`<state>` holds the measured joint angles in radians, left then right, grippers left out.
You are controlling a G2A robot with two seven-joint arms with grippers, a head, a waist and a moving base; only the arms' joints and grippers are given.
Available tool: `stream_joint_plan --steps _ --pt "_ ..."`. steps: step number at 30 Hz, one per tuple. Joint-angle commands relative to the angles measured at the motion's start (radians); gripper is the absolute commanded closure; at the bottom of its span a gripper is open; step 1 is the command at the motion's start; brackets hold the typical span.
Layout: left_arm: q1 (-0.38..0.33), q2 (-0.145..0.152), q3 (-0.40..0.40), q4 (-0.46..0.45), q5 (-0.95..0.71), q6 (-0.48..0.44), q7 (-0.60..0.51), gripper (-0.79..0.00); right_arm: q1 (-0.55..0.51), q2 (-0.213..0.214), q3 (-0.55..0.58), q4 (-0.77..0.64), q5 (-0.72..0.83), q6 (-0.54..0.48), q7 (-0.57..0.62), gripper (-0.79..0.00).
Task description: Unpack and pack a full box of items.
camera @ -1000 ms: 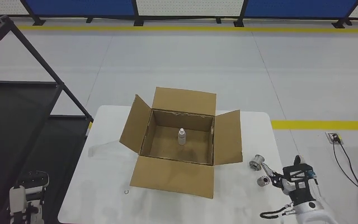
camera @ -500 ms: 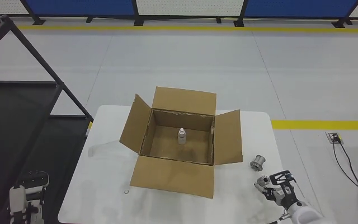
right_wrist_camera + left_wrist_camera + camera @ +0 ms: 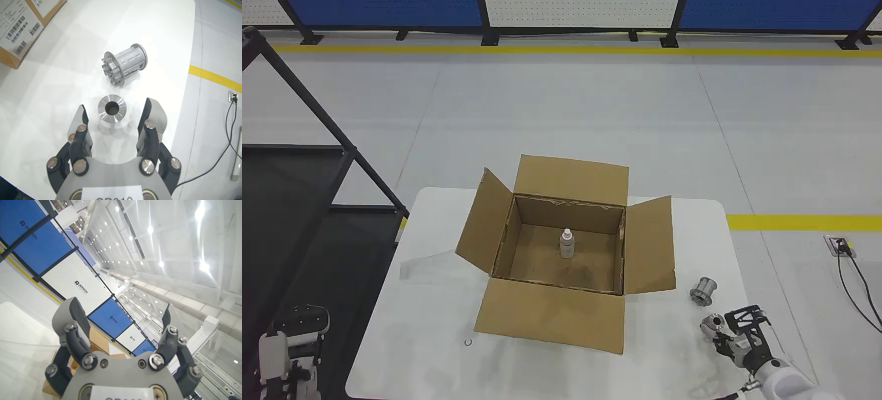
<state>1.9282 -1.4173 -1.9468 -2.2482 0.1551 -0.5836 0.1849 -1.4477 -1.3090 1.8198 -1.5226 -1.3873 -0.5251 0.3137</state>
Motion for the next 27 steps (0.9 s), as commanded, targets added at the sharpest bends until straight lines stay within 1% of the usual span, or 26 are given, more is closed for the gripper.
stream_joint_plan --steps 1,2,4,5,6,7,8,13,16,22,25,27 --pt "0.000 0.000 0.000 0.000 0.000 0.000 0.000 -0.785 0.007 0.003 -0.004 0.009 0.005 -0.001 -0.002 -0.493" --pt "0.000 0.000 0.000 0.000 0.000 0.000 0.000 -0.785 0.009 0.004 -0.005 0.012 0.006 -0.002 -0.002 -0.397" --pt "0.000 0.000 0.000 0.000 0.000 0.000 0.000 -0.785 0.013 0.006 -0.010 0.014 0.009 -0.002 0.000 -0.342" --pt "0.000 0.000 0.000 0.000 0.000 0.000 0.000 -0.785 0.014 0.008 -0.011 0.014 0.010 -0.002 0.001 -0.289" --pt "0.000 0.000 0.000 0.000 0.000 0.000 0.000 -0.785 0.016 0.009 -0.011 0.012 0.012 -0.003 0.000 -0.219" --pt "0.000 0.000 0.000 0.000 0.000 0.000 0.000 -0.785 0.018 0.011 -0.010 0.010 0.015 -0.003 -0.001 -0.129" --pt "0.000 0.000 0.000 0.000 0.000 0.000 0.000 -0.785 0.020 0.012 -0.009 0.005 0.016 -0.002 -0.004 0.000" --pt "0.000 0.000 0.000 0.000 0.000 0.000 0.000 -0.785 0.021 0.017 -0.009 -0.048 0.035 0.012 -0.035 0.000" --pt "0.000 0.000 0.000 0.000 0.000 0.000 0.000 -0.785 0.018 0.016 -0.003 -0.114 0.077 0.058 -0.068 0.000" --pt "0.000 0.000 0.000 0.000 0.000 0.000 0.000 -0.785 -0.001 0.008 -0.039 -0.362 0.101 0.223 -0.076 0.000" --pt "0.000 0.000 0.000 0.000 0.000 0.000 0.000 -0.785 -0.007 0.003 -0.081 -0.486 0.086 0.299 -0.072 0.000" --pt "-0.008 0.000 -0.004 0.001 -0.007 0.014 0.000 -0.785 0.003 0.001 -0.120 -0.555 0.063 0.333 -0.059 0.000"
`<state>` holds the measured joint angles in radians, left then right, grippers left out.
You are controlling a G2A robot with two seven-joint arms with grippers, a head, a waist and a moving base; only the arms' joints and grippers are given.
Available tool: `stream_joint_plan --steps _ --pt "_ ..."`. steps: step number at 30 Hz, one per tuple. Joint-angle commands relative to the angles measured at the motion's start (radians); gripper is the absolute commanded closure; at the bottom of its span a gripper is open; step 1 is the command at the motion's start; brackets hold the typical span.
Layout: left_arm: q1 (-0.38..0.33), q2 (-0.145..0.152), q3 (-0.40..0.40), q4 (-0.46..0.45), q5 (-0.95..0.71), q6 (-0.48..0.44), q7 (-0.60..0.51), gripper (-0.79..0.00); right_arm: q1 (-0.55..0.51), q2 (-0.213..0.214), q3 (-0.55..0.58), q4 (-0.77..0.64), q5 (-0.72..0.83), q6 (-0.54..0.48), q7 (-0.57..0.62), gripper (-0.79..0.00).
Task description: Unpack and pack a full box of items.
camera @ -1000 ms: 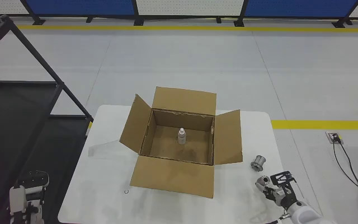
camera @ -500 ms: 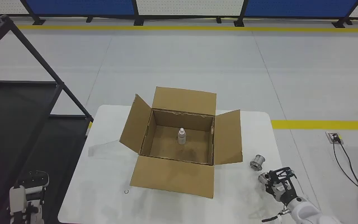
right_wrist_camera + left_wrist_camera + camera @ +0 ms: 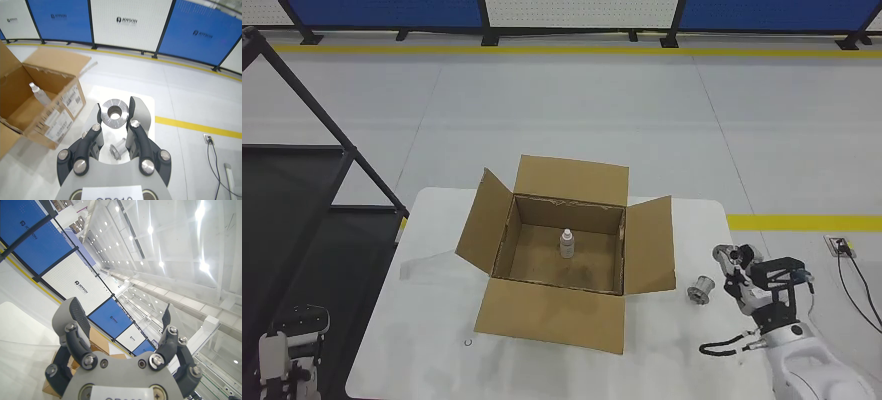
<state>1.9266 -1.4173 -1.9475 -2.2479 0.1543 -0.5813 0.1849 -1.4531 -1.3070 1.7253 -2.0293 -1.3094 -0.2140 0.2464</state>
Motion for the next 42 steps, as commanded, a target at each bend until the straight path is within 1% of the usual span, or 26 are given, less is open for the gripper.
stream_joint_plan --steps 1,5,9,13,18,20,24,27,32,42 --pt "-0.010 0.000 -0.008 0.002 -0.013 0.016 0.000 -0.785 0.015 -0.002 -0.051 -0.074 -0.026 0.034 0.019 0.000" --pt "-0.018 -0.002 -0.036 0.017 -0.036 0.024 0.019 -0.785 0.067 -0.005 -0.166 -0.136 -0.065 0.034 0.070 0.000" --pt "-0.015 -0.004 -0.052 0.032 -0.056 0.023 0.029 -0.785 0.156 -0.009 -0.283 -0.106 -0.069 0.005 0.139 0.000" --pt "-0.009 -0.007 -0.057 0.044 -0.062 0.018 0.035 -0.785 0.272 -0.018 -0.400 -0.026 -0.059 -0.017 0.222 0.000" --pt "-0.003 -0.009 -0.055 0.045 -0.064 0.016 0.033 -0.785 0.410 -0.038 -0.558 0.112 -0.076 -0.005 0.290 0.000" --pt "-0.003 -0.009 -0.055 0.045 -0.064 0.016 0.033 -0.785 0.455 -0.048 -0.617 0.176 -0.092 0.016 0.300 0.000" --pt "-0.003 -0.009 -0.055 0.045 -0.064 0.016 0.033 -0.785 0.526 -0.071 -0.711 0.297 -0.061 0.031 0.299 0.000" --pt "-0.003 -0.009 -0.055 0.045 -0.064 0.016 0.033 -0.785 0.569 -0.087 -0.764 0.382 -0.042 0.051 0.294 0.000" --pt "-0.003 -0.009 -0.055 0.045 -0.064 0.016 0.033 -0.785 0.657 -0.123 -0.832 0.540 0.029 0.115 0.306 0.000" --pt "-0.003 -0.009 -0.055 0.045 -0.064 0.016 0.033 -0.785 0.663 -0.125 -0.835 0.550 0.035 0.118 0.309 0.000"
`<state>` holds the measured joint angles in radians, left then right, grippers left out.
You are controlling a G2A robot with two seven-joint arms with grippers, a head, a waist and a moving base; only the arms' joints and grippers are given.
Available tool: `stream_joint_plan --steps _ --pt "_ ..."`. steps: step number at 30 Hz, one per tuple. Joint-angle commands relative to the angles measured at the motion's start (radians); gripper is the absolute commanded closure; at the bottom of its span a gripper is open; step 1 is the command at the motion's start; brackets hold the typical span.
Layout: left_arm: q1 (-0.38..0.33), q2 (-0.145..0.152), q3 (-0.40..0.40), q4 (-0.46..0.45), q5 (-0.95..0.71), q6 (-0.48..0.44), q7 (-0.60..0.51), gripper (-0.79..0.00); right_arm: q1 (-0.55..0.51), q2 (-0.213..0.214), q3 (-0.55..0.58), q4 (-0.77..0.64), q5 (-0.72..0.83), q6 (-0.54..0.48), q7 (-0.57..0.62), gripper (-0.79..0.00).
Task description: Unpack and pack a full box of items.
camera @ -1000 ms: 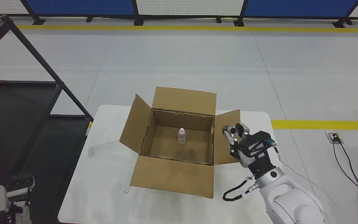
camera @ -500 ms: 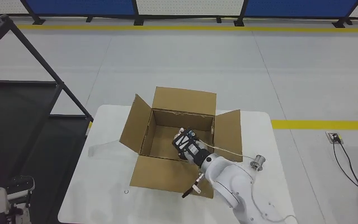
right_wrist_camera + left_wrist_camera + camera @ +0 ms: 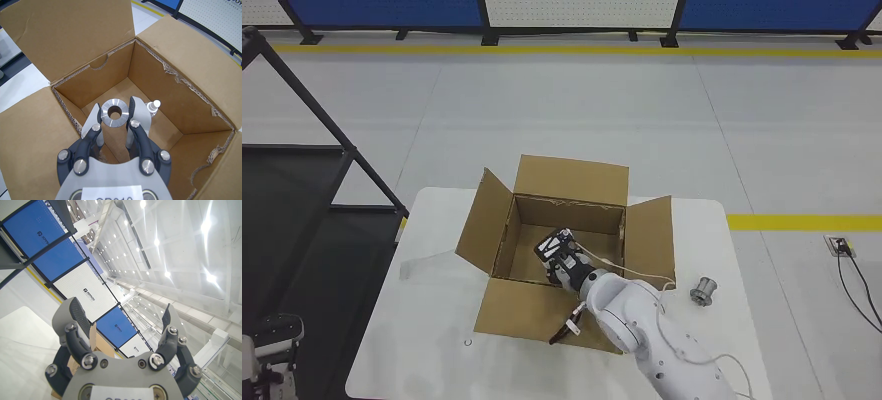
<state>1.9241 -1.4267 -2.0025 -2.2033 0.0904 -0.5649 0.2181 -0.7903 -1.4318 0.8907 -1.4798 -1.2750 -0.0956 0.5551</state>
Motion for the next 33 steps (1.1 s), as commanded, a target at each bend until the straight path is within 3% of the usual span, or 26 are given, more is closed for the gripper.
stream_joint_plan --steps 1,7,10,24,33 --pt "0.000 0.000 0.000 0.000 0.000 0.000 0.000 -0.785 0.000 0.000 0.000 0.000 0.000 0.000 0.000 0.000" --pt "0.000 0.000 0.000 0.000 0.000 0.000 0.000 -0.785 -0.005 -0.001 0.001 0.007 0.004 0.002 -0.010 0.000" --pt "0.000 0.000 0.000 0.000 0.000 0.000 0.000 -0.785 0.038 -0.016 -0.023 0.077 0.031 -0.004 -0.014 0.000" --pt "0.000 0.000 0.000 0.000 0.000 0.000 0.000 -0.785 0.410 -0.189 -0.250 0.632 0.207 -0.039 0.063 0.000" --pt "0.000 0.000 0.000 0.000 0.000 0.000 0.000 -0.785 0.509 -0.269 -0.304 0.907 0.243 -0.143 -0.003 0.000"
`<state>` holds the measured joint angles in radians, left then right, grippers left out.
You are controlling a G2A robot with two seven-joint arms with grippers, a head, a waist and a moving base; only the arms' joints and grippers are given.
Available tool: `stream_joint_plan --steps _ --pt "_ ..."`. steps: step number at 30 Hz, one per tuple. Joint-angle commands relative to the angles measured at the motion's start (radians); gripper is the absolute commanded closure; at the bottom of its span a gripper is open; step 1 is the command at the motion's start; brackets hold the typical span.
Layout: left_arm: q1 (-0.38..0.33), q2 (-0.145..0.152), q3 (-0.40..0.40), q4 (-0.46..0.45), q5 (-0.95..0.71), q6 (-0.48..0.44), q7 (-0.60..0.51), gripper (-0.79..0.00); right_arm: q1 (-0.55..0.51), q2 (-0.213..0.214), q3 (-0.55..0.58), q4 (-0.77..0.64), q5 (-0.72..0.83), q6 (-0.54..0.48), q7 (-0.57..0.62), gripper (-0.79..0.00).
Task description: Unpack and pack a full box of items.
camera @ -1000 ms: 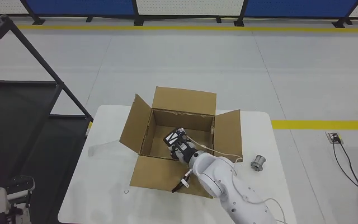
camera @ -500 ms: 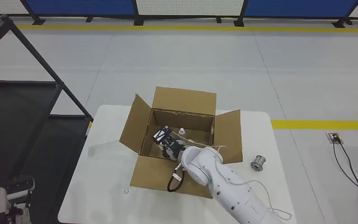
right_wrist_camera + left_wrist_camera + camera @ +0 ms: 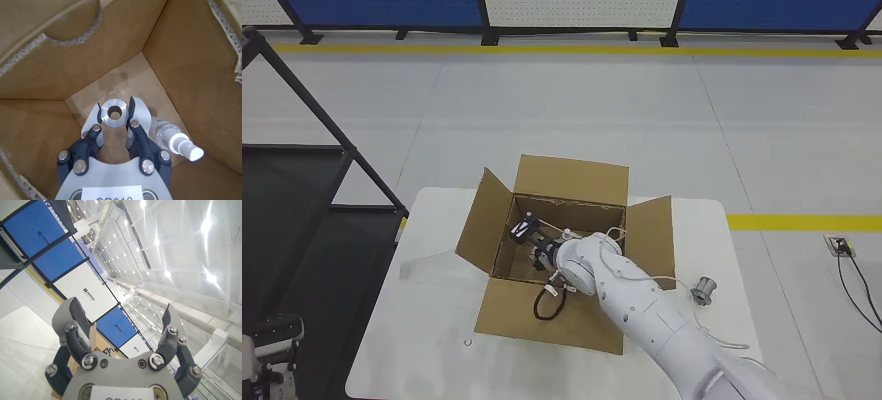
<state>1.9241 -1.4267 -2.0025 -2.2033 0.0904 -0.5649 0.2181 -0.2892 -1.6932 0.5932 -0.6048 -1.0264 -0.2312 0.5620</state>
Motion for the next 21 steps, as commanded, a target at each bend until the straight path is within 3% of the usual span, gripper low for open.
stream_joint_plan --steps 1,10,15,21 --pt "0.000 0.000 0.000 0.000 0.000 0.000 0.000 -0.785 0.013 -0.014 -0.012 0.054 -0.009 -0.023 -0.022 0.000" --pt "0.000 0.000 0.000 0.000 0.000 0.000 0.000 -0.785 0.045 -0.059 -0.028 0.195 -0.008 -0.101 -0.068 0.000" --pt "0.000 0.000 0.000 0.000 0.000 0.000 0.000 -0.785 0.054 -0.075 -0.032 0.231 -0.012 -0.143 -0.088 -0.354" --pt "0.000 0.000 0.000 0.000 0.000 0.000 0.000 -0.785 0.063 -0.086 -0.033 0.256 -0.028 -0.164 -0.118 -0.474"
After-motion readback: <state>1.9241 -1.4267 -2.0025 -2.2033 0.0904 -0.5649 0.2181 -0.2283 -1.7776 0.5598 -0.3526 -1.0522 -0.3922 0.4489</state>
